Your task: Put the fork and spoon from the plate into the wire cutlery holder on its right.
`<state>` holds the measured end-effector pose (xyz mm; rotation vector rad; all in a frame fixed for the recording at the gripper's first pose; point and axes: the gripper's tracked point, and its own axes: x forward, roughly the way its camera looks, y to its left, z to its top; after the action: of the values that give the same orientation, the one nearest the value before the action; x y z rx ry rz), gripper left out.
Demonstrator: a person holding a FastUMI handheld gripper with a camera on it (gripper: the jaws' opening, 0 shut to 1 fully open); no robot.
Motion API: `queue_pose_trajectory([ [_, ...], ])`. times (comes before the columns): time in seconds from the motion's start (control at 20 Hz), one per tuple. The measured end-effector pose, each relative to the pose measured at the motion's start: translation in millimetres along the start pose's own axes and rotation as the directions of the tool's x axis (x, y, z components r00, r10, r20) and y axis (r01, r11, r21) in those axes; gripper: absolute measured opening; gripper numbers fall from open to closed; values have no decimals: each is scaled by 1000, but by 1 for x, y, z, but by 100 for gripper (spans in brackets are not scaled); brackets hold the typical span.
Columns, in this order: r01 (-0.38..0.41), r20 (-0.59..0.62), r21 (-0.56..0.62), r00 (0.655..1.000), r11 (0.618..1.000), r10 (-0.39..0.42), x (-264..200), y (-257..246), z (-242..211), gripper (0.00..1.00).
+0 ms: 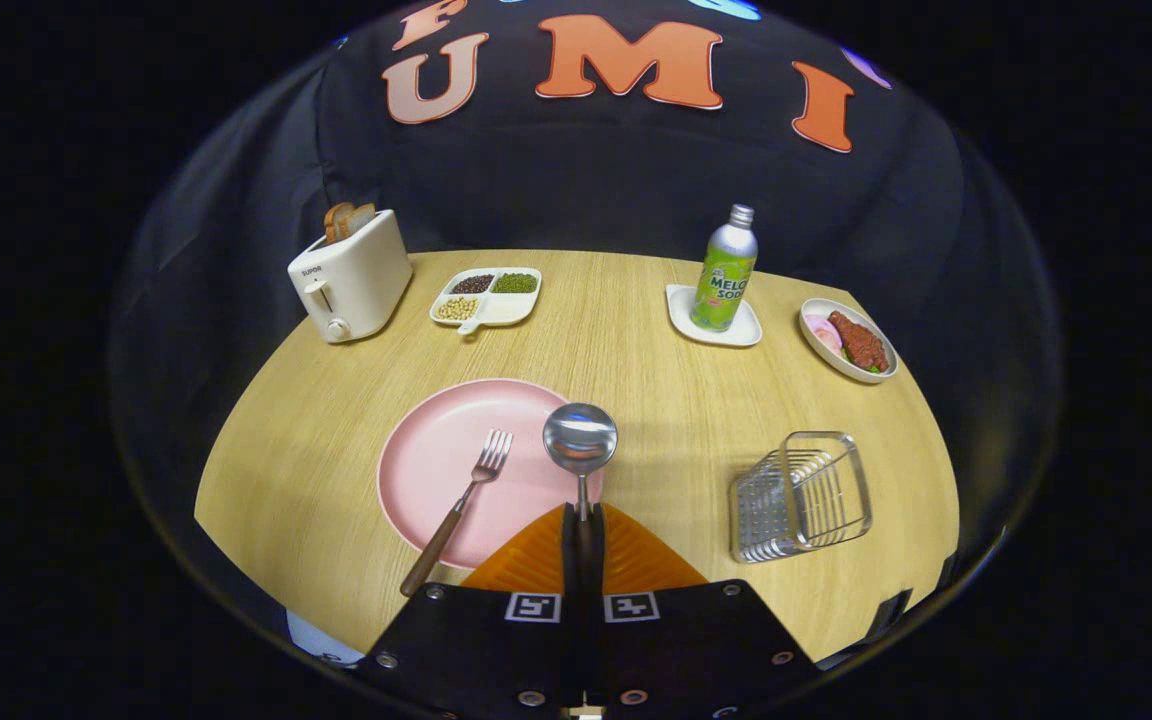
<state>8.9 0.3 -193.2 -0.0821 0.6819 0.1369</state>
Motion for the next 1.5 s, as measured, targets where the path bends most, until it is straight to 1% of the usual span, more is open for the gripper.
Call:
queue_pose_trajectory([
  [0.15, 14, -14, -4, 1000, 1000, -14, -19, -33, 8, 1],
  [0.45, 35, -109, 7, 994, 999, -34, -49, -103, 6, 1],
  [0.55, 47, -151, -1, 987, 999, -47, -53, -124, 0, 1],
  [0.65, 43, -203, -17, 978, 999, -46, -50, -133, -6, 2],
  [0.8, 1, -299, -53, 954, 999, -16, -47, -139, -15, 2],
  [0.95, -34, -398, -106, 917, 994, -11, -37, -142, -24, 2],
  [1.05, -50, -445, -96, 896, 994, 2, -30, -141, -26, 2],
  [1.4, -51, -553, -123, 833, 991, -26, -8, -152, -33, 3],
  [1.5, -53, -585, -127, 810, 991, -31, -1, -152, -38, 3],
])
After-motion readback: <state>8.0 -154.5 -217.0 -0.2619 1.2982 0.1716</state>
